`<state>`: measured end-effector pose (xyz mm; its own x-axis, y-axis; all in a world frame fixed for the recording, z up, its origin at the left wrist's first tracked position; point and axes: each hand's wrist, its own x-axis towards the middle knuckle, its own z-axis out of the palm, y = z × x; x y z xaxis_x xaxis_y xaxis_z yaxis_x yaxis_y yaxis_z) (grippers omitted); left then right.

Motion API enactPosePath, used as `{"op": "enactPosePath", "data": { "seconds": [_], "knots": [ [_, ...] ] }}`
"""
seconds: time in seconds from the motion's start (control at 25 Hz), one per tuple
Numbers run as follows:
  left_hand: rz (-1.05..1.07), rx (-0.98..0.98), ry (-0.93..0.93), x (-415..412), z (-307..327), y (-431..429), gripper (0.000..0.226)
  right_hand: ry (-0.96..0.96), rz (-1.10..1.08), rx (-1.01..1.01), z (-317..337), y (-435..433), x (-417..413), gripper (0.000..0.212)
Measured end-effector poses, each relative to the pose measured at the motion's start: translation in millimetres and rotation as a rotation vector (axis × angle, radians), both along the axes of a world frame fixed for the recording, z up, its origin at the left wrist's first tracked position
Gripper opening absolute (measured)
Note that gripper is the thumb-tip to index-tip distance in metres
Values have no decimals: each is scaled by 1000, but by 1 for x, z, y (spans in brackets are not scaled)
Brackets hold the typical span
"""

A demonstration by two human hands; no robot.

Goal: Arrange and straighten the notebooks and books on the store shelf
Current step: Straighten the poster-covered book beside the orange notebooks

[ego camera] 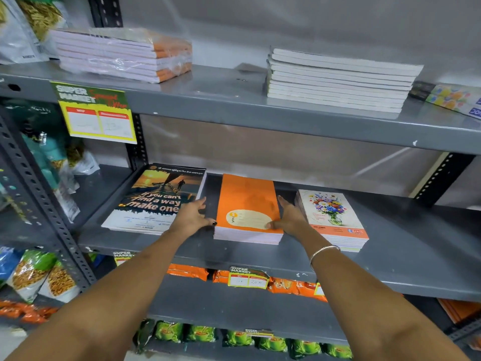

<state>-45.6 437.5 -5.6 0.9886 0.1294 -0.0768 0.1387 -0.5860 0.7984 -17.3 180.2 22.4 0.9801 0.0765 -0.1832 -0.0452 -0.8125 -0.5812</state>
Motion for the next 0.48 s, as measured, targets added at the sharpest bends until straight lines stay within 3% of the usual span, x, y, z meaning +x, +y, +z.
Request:
{"op": "enactPosePath", "data": {
  "seconds": [0.16, 0.24, 0.36, 0.48],
  "knots": [
    [97, 203, -135, -11, 9, 56, 71, -226, 126, -117, 1, 60, 1, 77],
    [109, 328, -154, -19, 7, 99, 75, -300, 158, -82, -2, 107, -5, 65],
    [52, 437, -30, -26, 2, 164, 88, -211, 201, -35, -8, 176, -12, 62],
    [-75, 451, 123, -27, 0, 219, 97, -24, 293, -116, -20, 223, -19, 82]
  ]
}}
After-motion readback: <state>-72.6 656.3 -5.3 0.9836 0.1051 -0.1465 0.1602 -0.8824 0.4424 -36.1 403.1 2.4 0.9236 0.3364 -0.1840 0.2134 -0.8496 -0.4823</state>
